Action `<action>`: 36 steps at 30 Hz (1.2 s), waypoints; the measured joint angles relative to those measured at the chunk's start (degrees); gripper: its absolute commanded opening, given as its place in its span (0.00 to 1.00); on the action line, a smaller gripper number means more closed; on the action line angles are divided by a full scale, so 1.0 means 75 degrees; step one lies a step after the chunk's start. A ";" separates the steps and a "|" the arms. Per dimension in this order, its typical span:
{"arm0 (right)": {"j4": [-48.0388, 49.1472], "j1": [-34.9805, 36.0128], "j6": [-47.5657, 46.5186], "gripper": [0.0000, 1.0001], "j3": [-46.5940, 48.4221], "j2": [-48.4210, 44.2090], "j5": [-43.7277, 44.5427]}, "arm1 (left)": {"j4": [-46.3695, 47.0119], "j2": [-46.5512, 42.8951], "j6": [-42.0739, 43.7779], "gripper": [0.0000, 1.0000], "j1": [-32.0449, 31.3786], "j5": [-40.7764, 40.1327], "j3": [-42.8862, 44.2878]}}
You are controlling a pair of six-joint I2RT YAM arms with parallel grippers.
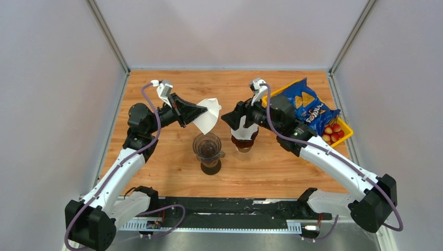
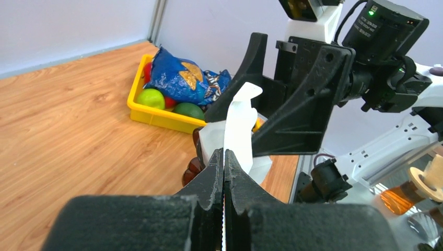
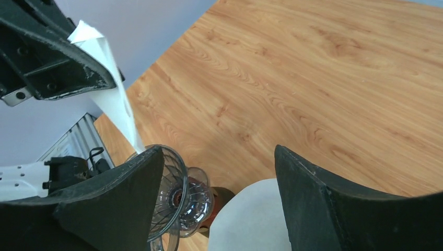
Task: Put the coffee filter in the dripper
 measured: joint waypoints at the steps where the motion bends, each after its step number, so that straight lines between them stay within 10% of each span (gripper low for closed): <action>1: -0.0050 0.0000 -0.0006 0.80 0.0000 0.0032 -0.0149 | -0.0041 0.0009 0.0015 0.00 0.0000 -0.0050 0.0000; 36: -0.0096 0.0000 -0.0093 0.81 0.0519 0.0495 -0.0259 | -0.0303 0.0099 0.0154 0.00 0.0000 -0.0152 0.0128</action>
